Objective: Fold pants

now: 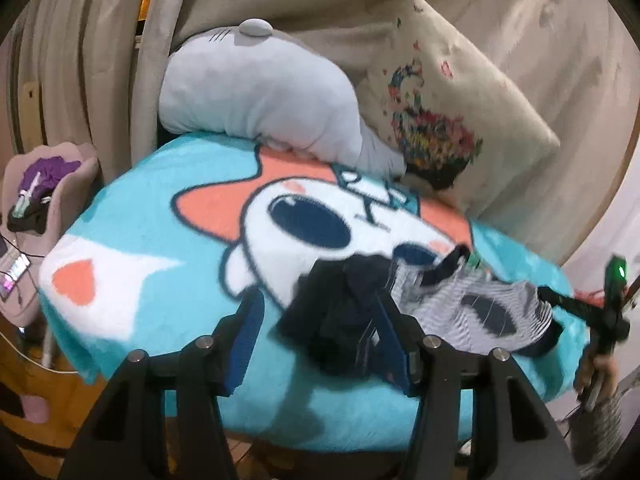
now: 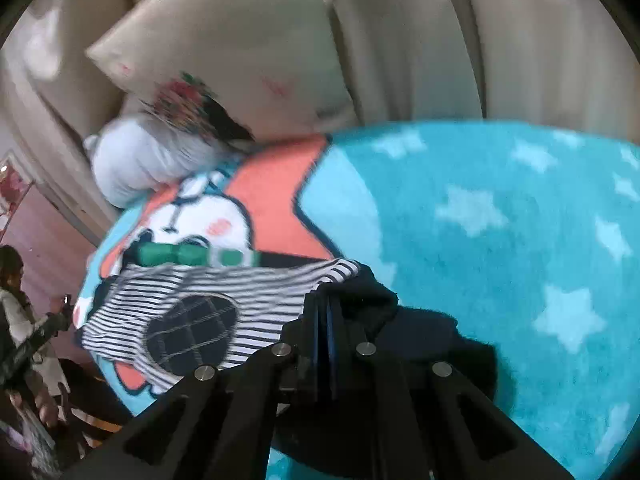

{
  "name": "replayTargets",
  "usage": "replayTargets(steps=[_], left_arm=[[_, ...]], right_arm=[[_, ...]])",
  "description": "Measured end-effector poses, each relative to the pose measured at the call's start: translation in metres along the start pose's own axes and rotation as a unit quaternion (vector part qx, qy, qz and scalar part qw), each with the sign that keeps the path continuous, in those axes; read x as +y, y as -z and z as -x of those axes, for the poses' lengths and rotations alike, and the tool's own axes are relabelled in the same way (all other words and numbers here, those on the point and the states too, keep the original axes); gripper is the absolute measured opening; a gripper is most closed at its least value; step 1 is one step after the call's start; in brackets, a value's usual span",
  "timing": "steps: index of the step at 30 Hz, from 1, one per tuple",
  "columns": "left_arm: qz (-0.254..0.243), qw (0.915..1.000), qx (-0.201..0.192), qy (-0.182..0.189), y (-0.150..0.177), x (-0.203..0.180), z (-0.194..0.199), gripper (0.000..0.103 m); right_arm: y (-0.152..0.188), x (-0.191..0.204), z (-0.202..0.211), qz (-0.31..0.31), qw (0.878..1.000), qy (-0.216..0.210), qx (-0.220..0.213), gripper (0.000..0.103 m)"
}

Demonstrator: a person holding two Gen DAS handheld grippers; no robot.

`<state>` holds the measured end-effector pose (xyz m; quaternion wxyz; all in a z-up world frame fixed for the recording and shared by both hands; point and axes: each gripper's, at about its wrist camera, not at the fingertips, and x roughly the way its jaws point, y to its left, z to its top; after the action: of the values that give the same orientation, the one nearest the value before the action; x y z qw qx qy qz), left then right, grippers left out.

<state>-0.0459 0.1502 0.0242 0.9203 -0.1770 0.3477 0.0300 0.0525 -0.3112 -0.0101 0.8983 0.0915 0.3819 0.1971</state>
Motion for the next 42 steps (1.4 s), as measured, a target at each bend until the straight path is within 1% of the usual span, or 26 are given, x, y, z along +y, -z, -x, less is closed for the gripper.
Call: replayTargets(steps=[3, 4, 6, 8, 10, 11, 12, 13, 14, 15, 16, 18, 20, 21, 23, 24, 25, 26, 27, 28, 33, 36, 37, 39, 41, 42], left_arm=[[0.008, 0.9999, 0.003, 0.006, -0.01, -0.002, -0.016, 0.055], [0.009, 0.9999, 0.007, 0.005, -0.012, -0.003, -0.023, 0.055], [0.018, 0.9996, 0.019, 0.009, -0.014, -0.004, -0.039, 0.055], [0.038, 0.9981, 0.042, 0.022, -0.014, -0.001, -0.056, 0.056], [0.052, 0.996, 0.063, 0.036, -0.013, 0.001, -0.068, 0.061], [0.058, 0.9948, 0.071, 0.044, -0.013, 0.003, -0.073, 0.068], [0.06, 0.9936, 0.079, 0.054, -0.012, 0.004, -0.079, 0.072], [0.06, 0.9928, 0.084, 0.06, -0.012, 0.004, -0.082, 0.078], [0.06, 0.9919, 0.089, 0.068, -0.013, 0.005, -0.089, 0.081], [0.06, 0.9913, 0.091, 0.074, -0.013, 0.005, -0.093, 0.083], [0.058, 0.9903, 0.096, 0.082, -0.015, 0.005, -0.099, 0.085], [0.055, 0.9871, 0.113, 0.098, -0.018, 0.0, -0.115, 0.094], [0.053, 0.9849, 0.128, 0.104, -0.018, -0.008, -0.127, 0.098], [0.043, 0.9849, 0.135, 0.099, -0.018, -0.017, -0.132, 0.099], [0.011, 0.9882, 0.139, 0.065, -0.015, -0.032, -0.137, 0.096], [-0.013, 0.9895, 0.139, 0.036, -0.012, -0.042, -0.139, 0.076], [-0.037, 0.9897, 0.138, 0.007, -0.01, -0.05, -0.138, 0.062], [-0.048, 0.9889, 0.14, 0.007, -0.009, -0.054, -0.137, 0.043], [-0.042, 0.9884, 0.144, 0.023, -0.01, -0.054, -0.135, 0.033], [-0.027, 0.988, 0.147, 0.039, -0.012, -0.053, -0.132, 0.032], [-0.019, 0.9921, 0.116, 0.044, -0.038, -0.062, -0.12, 0.031], [-0.026, 0.9938, 0.102, 0.035, -0.055, -0.073, -0.124, 0.033], [-0.028, 0.9937, 0.104, 0.029, -0.058, -0.076, -0.128, 0.036], [-0.022, 0.993, 0.116, -0.003, -0.059, -0.077, -0.147, 0.055], [-0.01, 0.9908, 0.13, -0.037, -0.055, -0.071, -0.17, 0.061], [-0.005, 0.9897, 0.136, -0.044, -0.053, -0.067, -0.176, 0.061]], right_arm=[[0.002, -0.014, 0.031, -0.01, 0.999, 0.029, -0.025, 0.004], [0.005, -0.024, 0.039, -0.018, 0.998, 0.052, -0.027, 0.004], [0.011, -0.039, 0.046, -0.029, 0.995, 0.096, -0.025, 0.004], [0.017, -0.057, 0.045, -0.054, 0.993, 0.106, -0.006, 0.004], [0.022, -0.071, 0.045, -0.078, 0.99, 0.12, 0.0, 0.005], [0.023, -0.073, 0.049, -0.08, 0.988, 0.129, -0.009, 0.005], [0.023, -0.075, 0.054, -0.081, 0.989, 0.119, -0.019, 0.006], [0.021, -0.076, 0.059, -0.087, 0.991, 0.096, -0.03, 0.016], [0.02, -0.077, 0.061, -0.094, 0.992, 0.074, -0.04, 0.03], [0.018, -0.077, 0.061, -0.098, 0.993, 0.05, -0.051, 0.069], [0.017, -0.075, 0.06, -0.096, 0.993, 0.034, -0.058, 0.087], [0.012, -0.072, 0.047, -0.084, 0.995, 0.024, -0.044, 0.088], [0.009, -0.071, 0.026, -0.078, 0.997, 0.02, -0.019, 0.088], [0.009, -0.07, 0.012, -0.079, 0.997, 0.014, -0.001, 0.087], [0.012, -0.067, -0.008, -0.079, 0.997, 0.003, 0.022, 0.076], [0.013, -0.065, -0.013, -0.075, 0.997, 0.003, 0.026, 0.054], [0.012, -0.063, -0.016, -0.074, 0.997, -0.004, 0.033, 0.035], [0.011, -0.062, -0.017, -0.079, 0.996, -0.021, 0.039, 0.028], [0.007, -0.061, -0.015, -0.084, 0.995, -0.033, 0.037, 0.024], [0.003, -0.058, -0.012, -0.08, 0.996, -0.031, 0.029, 0.023], [-0.027, -0.045, 0.022, -0.054, 0.998, -0.035, -0.025, 0.021], [-0.044, -0.046, 0.031, -0.048, 0.998, -0.028, -0.041, 0.021], [-0.046, -0.048, 0.031, -0.05, 0.998, -0.026, -0.042, 0.021], [-0.048, -0.057, 0.023, -0.063, 0.997, -0.022, -0.034, 0.022], [-0.046, -0.071, 0.004, -0.083, 0.996, -0.008, -0.015, 0.026], [-0.043, -0.079, -0.006, -0.089, 0.996, 0.014, -0.006, 0.03]])
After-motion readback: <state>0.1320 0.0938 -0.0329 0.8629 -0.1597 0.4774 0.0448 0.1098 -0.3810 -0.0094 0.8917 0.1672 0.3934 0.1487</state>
